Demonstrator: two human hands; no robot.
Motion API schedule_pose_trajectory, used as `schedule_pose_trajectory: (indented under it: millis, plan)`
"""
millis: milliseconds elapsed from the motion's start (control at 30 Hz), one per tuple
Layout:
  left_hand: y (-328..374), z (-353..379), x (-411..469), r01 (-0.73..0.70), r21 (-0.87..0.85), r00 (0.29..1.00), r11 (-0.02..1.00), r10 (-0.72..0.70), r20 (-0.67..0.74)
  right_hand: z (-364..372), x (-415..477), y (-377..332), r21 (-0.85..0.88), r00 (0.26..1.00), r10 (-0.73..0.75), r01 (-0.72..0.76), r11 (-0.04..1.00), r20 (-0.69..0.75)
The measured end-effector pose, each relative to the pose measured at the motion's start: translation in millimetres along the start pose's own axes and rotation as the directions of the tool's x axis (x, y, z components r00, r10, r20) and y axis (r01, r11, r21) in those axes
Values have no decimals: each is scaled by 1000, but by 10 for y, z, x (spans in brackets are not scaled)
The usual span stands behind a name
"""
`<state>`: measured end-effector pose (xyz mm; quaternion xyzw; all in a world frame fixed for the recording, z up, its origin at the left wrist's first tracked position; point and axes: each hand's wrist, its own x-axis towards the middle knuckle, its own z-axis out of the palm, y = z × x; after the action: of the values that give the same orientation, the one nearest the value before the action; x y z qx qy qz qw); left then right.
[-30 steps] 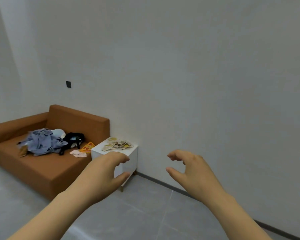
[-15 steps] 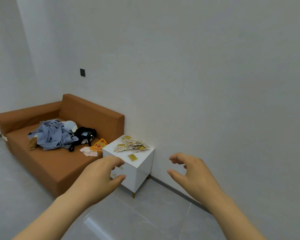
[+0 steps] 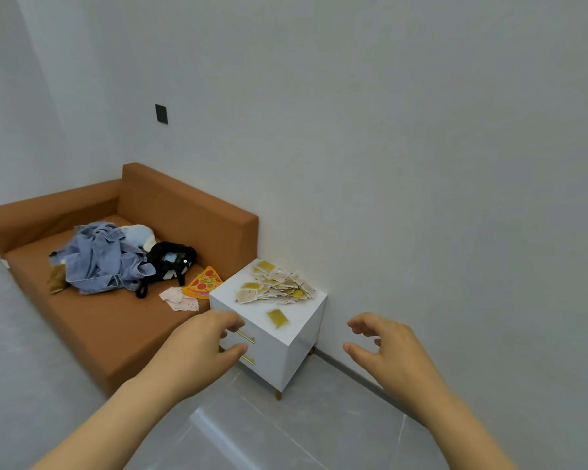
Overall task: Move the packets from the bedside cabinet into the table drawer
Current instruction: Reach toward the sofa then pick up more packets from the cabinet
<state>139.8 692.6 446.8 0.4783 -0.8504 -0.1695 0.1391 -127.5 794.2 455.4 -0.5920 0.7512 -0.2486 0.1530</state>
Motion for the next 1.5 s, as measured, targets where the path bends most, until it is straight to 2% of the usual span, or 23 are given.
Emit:
schedule_pose_trajectory:
  millis: [333, 667, 967, 1167, 1500]
  plan:
    - [-447, 204, 1424, 124, 53, 990, 991, -127, 60, 215, 1706, 459, 49, 996, 14, -18, 999, 88]
    - [-1069, 379, 2534, 195, 59, 966, 979, -202, 161, 661, 2851, 558, 62, 985, 64, -75, 995, 160]
    - [-2064, 489, 3753, 149, 28, 942, 988, -150, 301, 1302, 3851, 424, 45, 951, 242, -255, 966, 193]
    - [-2611, 499, 4568, 52, 82, 921, 995, -80, 381, 1726, 4344, 269, 12, 907, 375, -384, 923, 192]
    - [-2925, 819, 5632, -13, 94, 848, 995, -39, 529, 2008, 5132, 611, -47, 824, 515, -520, 853, 234]
